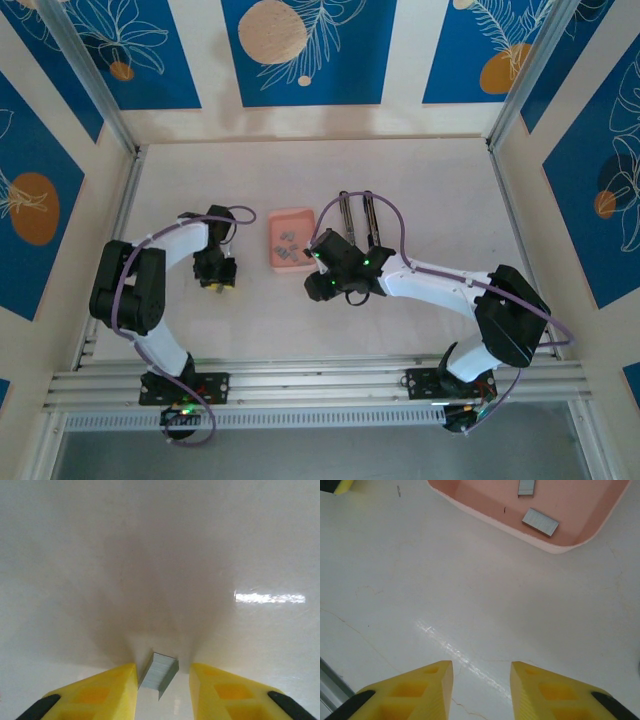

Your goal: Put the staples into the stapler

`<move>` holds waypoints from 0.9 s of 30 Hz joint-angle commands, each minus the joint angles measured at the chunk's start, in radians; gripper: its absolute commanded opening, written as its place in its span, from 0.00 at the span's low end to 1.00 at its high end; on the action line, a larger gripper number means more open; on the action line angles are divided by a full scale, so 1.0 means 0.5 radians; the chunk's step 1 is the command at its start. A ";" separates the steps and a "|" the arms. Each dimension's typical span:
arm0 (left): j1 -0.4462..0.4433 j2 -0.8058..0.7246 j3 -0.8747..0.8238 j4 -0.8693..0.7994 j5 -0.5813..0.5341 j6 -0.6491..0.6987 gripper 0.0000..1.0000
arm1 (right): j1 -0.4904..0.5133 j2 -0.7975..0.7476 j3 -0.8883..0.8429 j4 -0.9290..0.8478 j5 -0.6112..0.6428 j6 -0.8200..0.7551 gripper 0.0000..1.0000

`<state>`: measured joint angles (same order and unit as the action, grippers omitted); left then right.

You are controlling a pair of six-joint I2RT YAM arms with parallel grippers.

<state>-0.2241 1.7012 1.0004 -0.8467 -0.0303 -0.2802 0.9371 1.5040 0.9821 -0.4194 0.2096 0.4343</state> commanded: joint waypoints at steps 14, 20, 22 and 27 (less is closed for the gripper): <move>0.047 0.077 -0.055 0.065 0.033 0.032 0.23 | 0.030 0.026 0.103 -0.056 0.027 -0.030 0.35; 0.056 0.039 -0.080 0.093 0.044 0.033 0.18 | 0.034 0.022 0.101 -0.043 0.041 -0.033 0.35; 0.055 0.009 -0.089 0.104 0.054 0.026 0.17 | 0.034 0.014 0.095 -0.022 0.048 -0.032 0.35; 0.054 -0.086 -0.106 0.146 0.098 0.011 0.16 | 0.032 -0.013 0.071 0.058 0.067 -0.040 0.35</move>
<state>-0.2157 1.6794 0.9703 -0.8047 0.0040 -0.2783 0.9463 1.5101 1.0046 -0.4217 0.2291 0.4313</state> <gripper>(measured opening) 0.163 0.347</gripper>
